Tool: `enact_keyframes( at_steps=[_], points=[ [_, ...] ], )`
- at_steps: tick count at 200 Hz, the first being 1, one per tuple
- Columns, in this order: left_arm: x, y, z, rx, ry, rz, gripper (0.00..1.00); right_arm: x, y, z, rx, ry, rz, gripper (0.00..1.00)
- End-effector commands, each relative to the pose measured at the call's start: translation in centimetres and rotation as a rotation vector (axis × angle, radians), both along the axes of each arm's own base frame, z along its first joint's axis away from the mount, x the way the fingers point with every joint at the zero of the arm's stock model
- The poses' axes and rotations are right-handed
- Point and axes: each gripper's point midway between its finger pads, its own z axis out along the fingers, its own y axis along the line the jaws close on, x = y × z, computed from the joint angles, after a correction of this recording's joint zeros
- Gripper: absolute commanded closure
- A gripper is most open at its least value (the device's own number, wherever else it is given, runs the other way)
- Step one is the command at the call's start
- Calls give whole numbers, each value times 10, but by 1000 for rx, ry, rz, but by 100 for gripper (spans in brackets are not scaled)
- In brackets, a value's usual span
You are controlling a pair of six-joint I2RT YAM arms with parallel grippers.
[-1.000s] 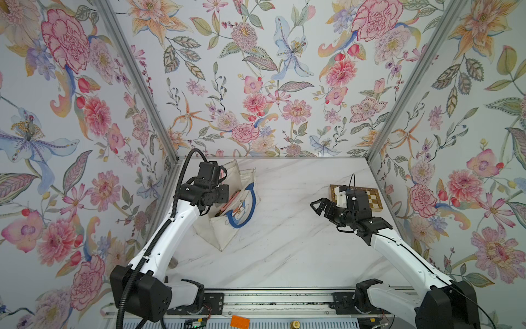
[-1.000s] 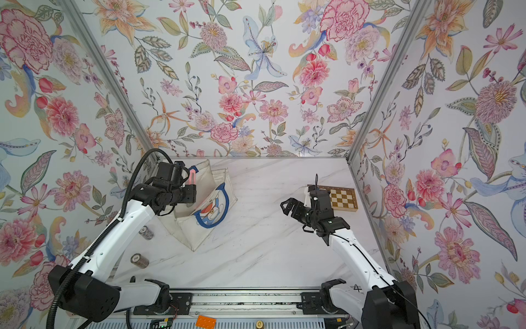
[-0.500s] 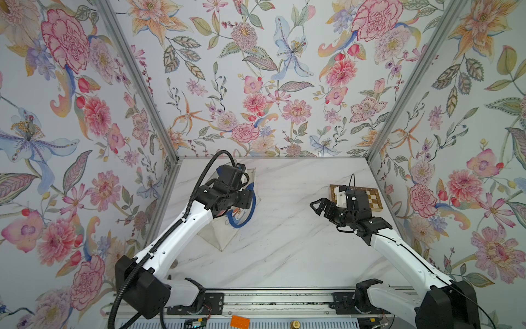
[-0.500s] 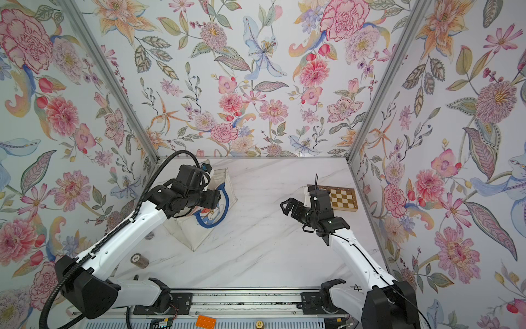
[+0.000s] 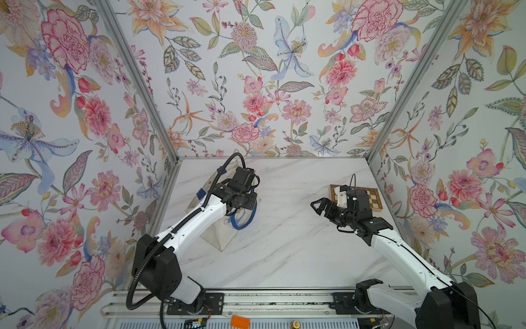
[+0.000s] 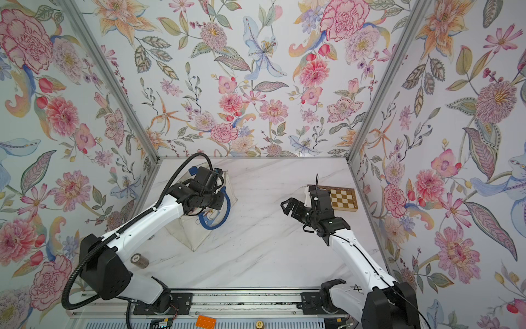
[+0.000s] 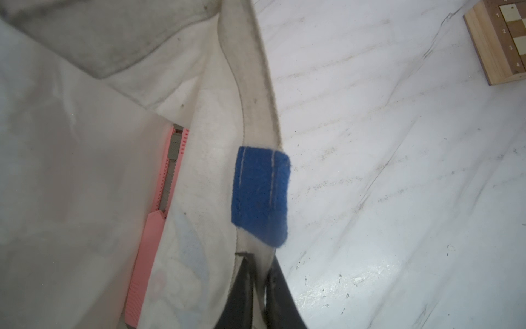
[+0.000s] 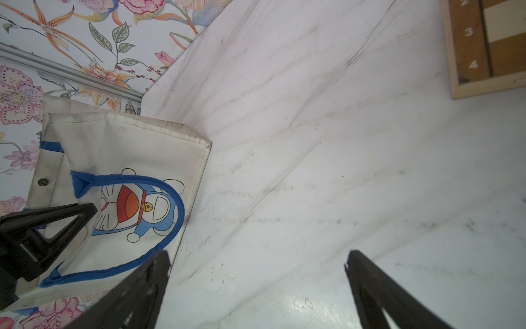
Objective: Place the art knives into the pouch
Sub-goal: Move the pouch at the center of the board, then reset both arms
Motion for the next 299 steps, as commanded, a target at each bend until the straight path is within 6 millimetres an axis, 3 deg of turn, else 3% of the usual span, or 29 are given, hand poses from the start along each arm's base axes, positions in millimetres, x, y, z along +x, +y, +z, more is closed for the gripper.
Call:
enact_keyframes(
  at_steps=[1,46,50,66,127,152,156,162,193,216,250,265,287,299],
  points=[
    [5,-9,2,7,-21,-4,100,2,-5,6,0,-20,-24,1],
    [4,-28,14,-6,-45,-44,100,3,-6,6,5,-18,-33,1],
    [5,-32,4,10,-23,-48,100,3,-6,6,4,-18,-34,1],
    [5,-42,8,2,-31,-72,100,3,-7,5,4,-16,-34,1],
    [0,-108,33,-116,-62,-215,100,3,-6,7,7,-22,-35,1],
    [6,-109,45,-116,-99,-202,100,3,-6,9,1,-32,-30,1],
    [8,-105,49,-108,-110,-189,99,4,-7,10,0,-34,-30,1],
    [10,-102,55,-95,-133,-175,89,4,-7,10,-5,-38,-29,1],
    [21,-70,102,-40,-290,-88,28,10,-8,18,-36,-75,-13,1],
    [25,-32,146,-71,-428,3,2,17,-14,31,-93,-130,-21,1],
    [32,47,172,-85,-576,196,1,32,-34,49,-219,-225,-89,1],
    [26,85,181,-58,-657,289,1,39,-47,53,-282,-254,-139,1],
    [27,140,168,-63,-701,429,1,48,-62,57,-366,-312,-196,1],
    [28,171,149,-25,-701,512,1,53,-65,60,-404,-370,-202,1]
  ],
)
